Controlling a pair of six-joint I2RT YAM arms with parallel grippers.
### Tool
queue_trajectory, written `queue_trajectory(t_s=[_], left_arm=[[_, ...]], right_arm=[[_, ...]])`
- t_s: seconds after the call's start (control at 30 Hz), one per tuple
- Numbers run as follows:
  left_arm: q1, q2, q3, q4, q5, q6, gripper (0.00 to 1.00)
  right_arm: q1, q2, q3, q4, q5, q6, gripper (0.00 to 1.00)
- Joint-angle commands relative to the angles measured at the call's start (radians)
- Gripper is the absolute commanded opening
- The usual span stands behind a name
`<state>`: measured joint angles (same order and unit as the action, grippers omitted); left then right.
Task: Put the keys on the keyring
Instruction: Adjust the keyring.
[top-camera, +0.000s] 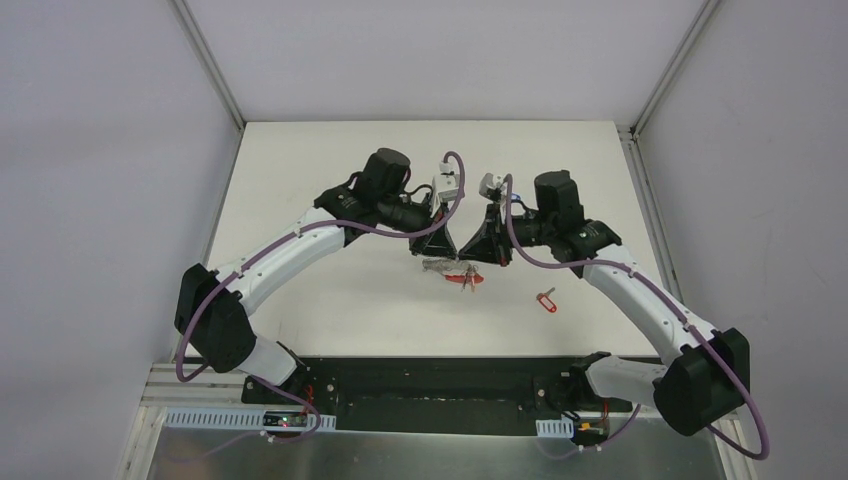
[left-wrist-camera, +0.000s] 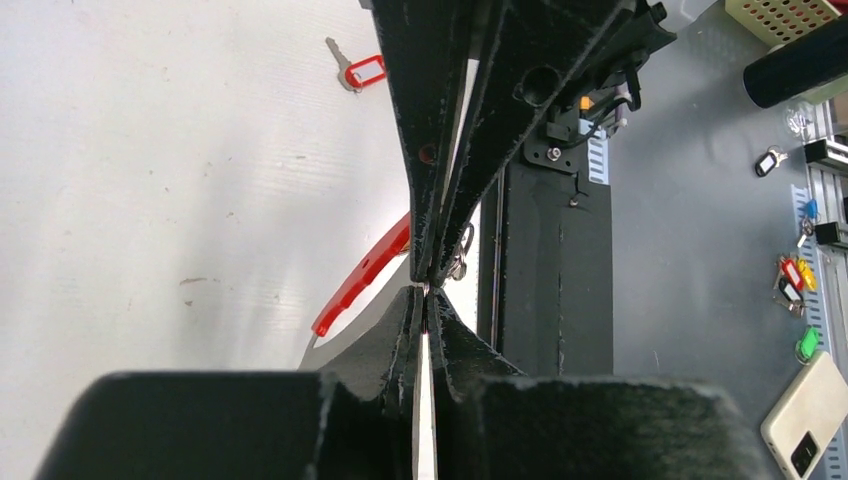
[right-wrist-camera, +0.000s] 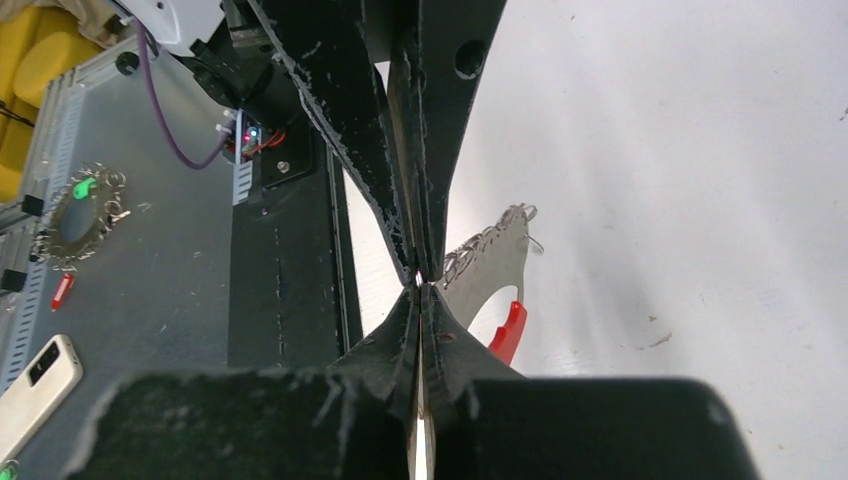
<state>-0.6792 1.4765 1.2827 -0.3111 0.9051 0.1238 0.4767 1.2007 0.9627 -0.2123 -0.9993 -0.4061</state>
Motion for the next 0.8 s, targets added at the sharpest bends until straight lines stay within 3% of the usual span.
queue_trajectory(t_s=[0.0, 0.3, 0.77], left_arm=[[0.009, -0.033, 0.002, 0.025, -0.037, 0.049, 0.06], [0.009, -0.043, -0.016, 0.021, -0.061, 0.112, 0.22], [0.006, -0.022, -0.061, 0.072, 0.025, 0.180, 0.23]], right_arm=[[0.034, -0.039, 0.041, -0.068, 0.082, -0.072, 0.00], [0.077, -0.050, 0.080, -0.153, 0.207, -0.119, 0.00], [0.083, -0.036, 0.091, -0.154, 0.208, -0.110, 0.00]])
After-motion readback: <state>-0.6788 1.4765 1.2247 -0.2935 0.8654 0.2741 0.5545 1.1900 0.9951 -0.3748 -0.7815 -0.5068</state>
